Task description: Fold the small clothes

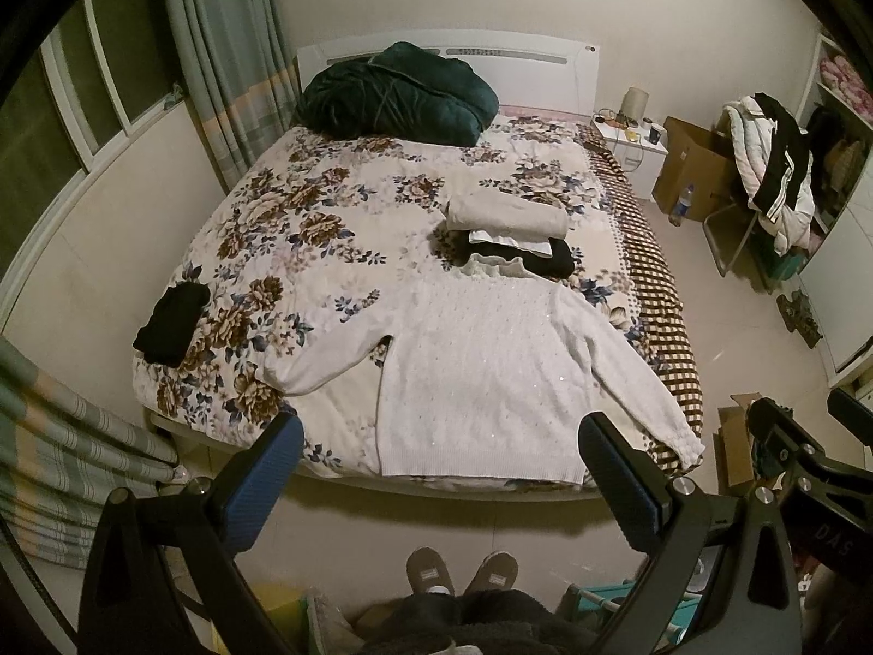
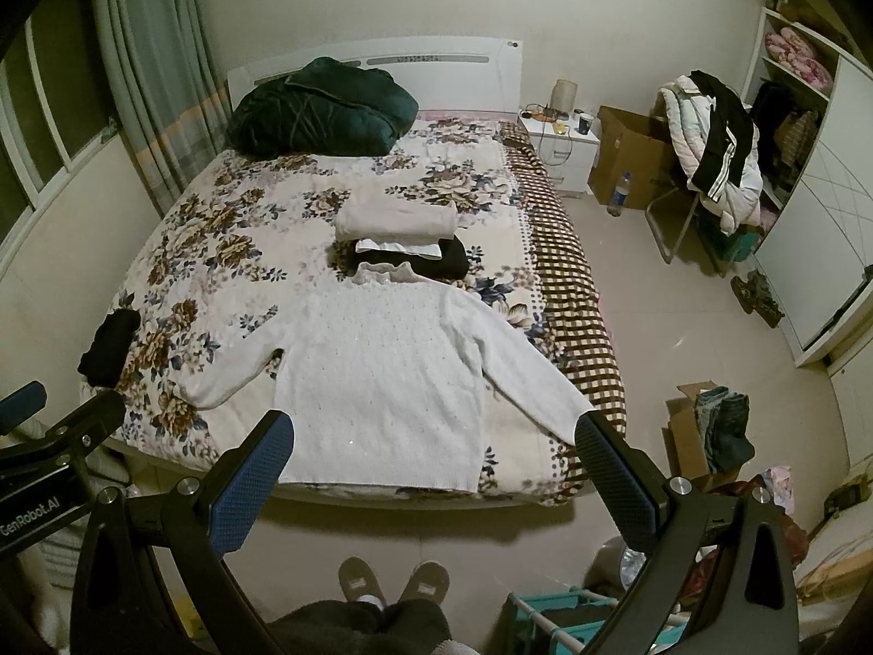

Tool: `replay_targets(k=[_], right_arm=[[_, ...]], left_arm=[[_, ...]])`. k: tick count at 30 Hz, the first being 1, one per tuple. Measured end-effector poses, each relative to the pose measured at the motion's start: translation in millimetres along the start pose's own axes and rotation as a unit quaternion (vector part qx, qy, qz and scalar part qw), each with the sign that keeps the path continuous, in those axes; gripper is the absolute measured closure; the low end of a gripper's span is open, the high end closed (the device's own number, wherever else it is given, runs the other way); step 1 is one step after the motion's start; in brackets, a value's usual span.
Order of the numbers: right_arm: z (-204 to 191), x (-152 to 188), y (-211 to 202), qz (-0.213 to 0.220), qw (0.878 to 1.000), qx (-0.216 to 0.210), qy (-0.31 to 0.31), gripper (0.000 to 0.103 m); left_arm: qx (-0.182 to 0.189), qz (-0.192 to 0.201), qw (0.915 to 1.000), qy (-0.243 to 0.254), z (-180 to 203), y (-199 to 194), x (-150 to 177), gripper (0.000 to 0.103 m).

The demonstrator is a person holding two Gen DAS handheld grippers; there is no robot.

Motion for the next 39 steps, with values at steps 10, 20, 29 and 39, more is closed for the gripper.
replay_targets(k=[10, 20, 29, 39], right_arm=[[-2, -15, -12, 0.002, 1.0, -0.002, 0.001, 0.0], [0, -21, -19, 0.004, 1.0, -0.003, 0.001, 0.0], [3, -15, -17, 0.005, 1.0, -0.004, 0.003, 0.0], [2, -18, -20, 0.006, 1.0, -0.006, 0.003, 0.0]], left_arm=[[-0.001, 0.003, 1.0, 0.0, 5, -1, -6, 0.0], [-0.001, 0.005, 1.0, 0.001, 4, -2, -2, 0.0], [-0.001, 0.007, 1.0, 0.001, 4, -3, -1, 0.0], [-0.001, 0.007, 1.0, 0.0, 5, -5, -3, 0.0]])
Point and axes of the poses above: each gripper's, at about its wrist camera, not at the fingertips, and y roughly the way its jaws point, z to its right, x to its underside, the point moved 1 cm from there along y, roughly the way its jaws point, and after that the axes turned 11 degrees about x, right-handed, at the moved point
